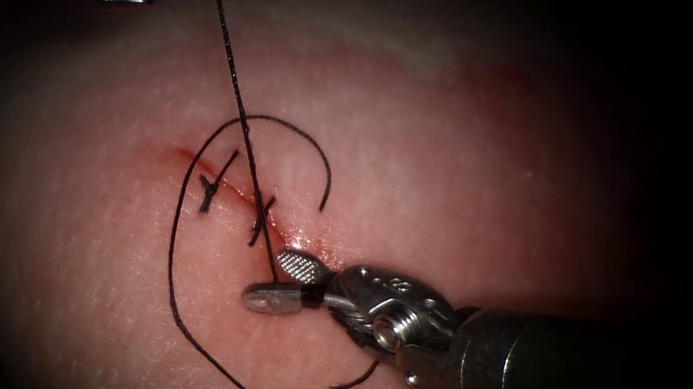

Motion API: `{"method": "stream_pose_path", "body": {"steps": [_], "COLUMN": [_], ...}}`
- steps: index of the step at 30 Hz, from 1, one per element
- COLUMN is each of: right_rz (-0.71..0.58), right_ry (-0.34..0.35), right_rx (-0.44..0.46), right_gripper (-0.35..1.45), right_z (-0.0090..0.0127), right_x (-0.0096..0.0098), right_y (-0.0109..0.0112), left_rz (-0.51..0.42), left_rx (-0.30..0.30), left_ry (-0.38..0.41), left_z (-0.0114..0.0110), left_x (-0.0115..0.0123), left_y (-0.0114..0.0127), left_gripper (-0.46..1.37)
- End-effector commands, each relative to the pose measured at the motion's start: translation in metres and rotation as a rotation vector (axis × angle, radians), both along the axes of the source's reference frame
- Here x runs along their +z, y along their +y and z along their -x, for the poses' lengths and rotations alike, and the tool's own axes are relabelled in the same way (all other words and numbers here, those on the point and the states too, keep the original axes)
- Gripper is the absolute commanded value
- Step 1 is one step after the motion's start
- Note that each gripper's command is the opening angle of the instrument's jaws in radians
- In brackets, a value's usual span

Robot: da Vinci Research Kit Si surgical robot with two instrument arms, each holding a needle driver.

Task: Wound Closure
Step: Use the left gripper to pull the needle through the tissue

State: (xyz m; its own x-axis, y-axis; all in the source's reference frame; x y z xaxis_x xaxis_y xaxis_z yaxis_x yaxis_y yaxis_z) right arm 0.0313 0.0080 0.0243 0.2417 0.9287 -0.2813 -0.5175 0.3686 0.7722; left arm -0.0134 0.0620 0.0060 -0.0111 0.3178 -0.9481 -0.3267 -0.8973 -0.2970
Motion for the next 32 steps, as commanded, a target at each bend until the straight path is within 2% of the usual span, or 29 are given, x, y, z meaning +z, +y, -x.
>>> {"method": "stream_pose_path", "body": {"steps": [1, 6, 8, 12, 21, 32], "right_rz": [-0.007, -0.012, -0.011, -0.012, -0.017, -0.018], "right_ry": [-0.027, -0.051, -0.05, -0.051, -0.055, -0.05], "right_rx": [-0.021, -0.044, -0.044, -0.044, -0.045, -0.039], "right_gripper": [0.51, 0.51, 0.51, 0.51, 0.51, 0.52], "right_z": [0.0001, 0.0002, 0.0001, -0.0001, -0.0002, -0.0003], "right_x": [0.0005, 0.0012, 0.0012, 0.0011, 0.0008, 0.0006], "right_y": [-0.0002, -0.001, -0.0012, -0.0011, -0.0007, -0.0003], "left_rz": [0.015, 0.041, 0.067, 0.072, 0.074, 0.076], "left_rx": [-0.03, -0.078, -0.094, -0.103, -0.105, -0.105], "left_ry": [0.001, 0.03, 0.095, 0.125, 0.145, 0.144], "left_z": [-0.0006, -0.0022, -0.0035, -0.0048, -0.0041, -0.004], "left_x": [0.0003, 0.0007, 0.0012, 0.0021, 0.0034, 0.0034], "left_y": [0.0004, 0.0014, 0.0023, 0.0029, 0.0015, 0.0013], "left_gripper": [-0.35, -0.35, -0.35, -0.35, -0.35, -0.35]}}
